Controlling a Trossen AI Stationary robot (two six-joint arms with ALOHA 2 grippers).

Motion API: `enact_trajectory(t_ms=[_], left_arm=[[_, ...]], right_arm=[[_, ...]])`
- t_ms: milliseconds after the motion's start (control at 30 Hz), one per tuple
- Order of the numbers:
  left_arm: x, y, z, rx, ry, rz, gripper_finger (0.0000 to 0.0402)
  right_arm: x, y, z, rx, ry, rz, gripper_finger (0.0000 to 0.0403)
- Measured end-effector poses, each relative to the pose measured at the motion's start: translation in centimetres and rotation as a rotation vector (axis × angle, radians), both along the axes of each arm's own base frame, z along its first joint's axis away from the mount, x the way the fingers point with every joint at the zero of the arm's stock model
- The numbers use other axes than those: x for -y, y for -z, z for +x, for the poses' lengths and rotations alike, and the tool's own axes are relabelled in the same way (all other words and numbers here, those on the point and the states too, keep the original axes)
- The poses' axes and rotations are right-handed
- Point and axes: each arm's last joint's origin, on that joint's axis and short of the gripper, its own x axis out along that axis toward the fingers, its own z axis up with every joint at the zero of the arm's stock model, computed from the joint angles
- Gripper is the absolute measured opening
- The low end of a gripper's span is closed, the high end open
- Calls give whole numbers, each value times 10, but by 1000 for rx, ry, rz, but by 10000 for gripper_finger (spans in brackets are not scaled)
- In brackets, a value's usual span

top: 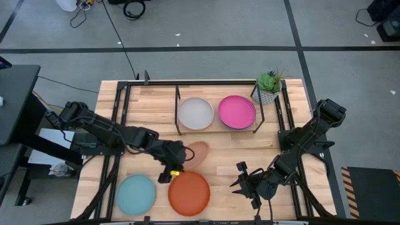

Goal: Place and stack plates onto a shelf
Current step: Stack the brown plate on top of the gray plate on the shelf

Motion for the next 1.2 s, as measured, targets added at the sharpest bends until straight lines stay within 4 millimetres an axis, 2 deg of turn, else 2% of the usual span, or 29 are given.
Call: enact_trajectory(t_ms=[267, 467, 600, 833, 1033, 1200], left_arm=[[-19, -7, 24, 233, -129, 145, 21], [-31, 5, 46, 328, -202, 321, 22], [-46, 19, 57, 301, -307, 446, 22], [-71, 43, 66, 193, -416, 544, 22], [-80, 60, 71, 111, -410, 594, 22], [-83, 61, 69, 33, -431, 666, 22]], right_arm=[[0, 0, 0, 0, 0, 0, 119], [0, 0, 0, 1, -3, -3, 119], [0, 0, 0, 0, -1, -2, 119], [0, 0, 0, -5, -1, -5, 119], [0, 0, 0, -5, 0, -5, 119], [0, 0, 0, -4, 0, -4, 119]])
